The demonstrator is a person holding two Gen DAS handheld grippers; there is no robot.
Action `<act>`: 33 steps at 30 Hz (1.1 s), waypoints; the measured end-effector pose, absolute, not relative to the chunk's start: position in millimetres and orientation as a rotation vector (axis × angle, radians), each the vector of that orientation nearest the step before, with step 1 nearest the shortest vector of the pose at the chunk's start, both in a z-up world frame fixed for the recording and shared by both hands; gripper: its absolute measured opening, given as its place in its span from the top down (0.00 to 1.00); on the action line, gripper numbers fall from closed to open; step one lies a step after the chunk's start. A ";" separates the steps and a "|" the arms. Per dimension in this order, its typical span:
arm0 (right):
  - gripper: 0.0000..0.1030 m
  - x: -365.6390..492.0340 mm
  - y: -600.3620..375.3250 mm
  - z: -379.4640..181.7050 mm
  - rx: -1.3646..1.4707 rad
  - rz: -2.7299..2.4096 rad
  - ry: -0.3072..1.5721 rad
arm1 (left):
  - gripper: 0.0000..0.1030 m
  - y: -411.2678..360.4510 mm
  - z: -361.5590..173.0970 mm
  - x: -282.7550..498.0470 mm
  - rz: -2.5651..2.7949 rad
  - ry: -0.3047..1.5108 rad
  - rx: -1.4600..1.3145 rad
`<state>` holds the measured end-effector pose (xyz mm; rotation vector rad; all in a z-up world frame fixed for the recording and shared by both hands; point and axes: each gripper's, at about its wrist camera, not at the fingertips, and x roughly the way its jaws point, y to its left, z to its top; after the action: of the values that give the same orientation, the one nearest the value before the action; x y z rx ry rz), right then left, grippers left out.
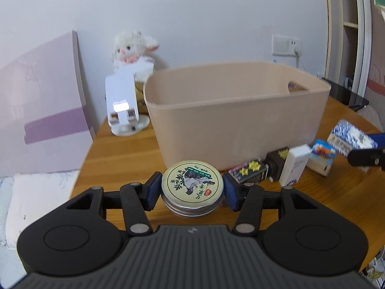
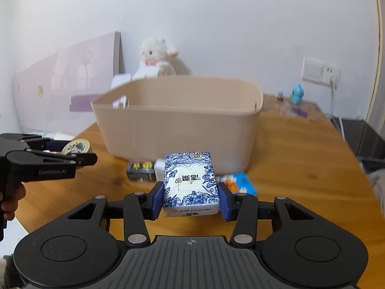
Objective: Organize objects
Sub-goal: 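Lift both items over the basket and open both tools to release them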
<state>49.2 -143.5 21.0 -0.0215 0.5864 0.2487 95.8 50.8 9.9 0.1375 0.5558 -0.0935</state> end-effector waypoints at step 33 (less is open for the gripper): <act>0.58 179.1 -155.8 84.5 -0.133 0.142 0.473 | 0.46 19.1 48.9 216.9 0.033 0.526 0.144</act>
<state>179.1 -155.8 84.5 -0.1330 0.4733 0.1423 216.9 19.1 48.9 0.1437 0.5261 0.0332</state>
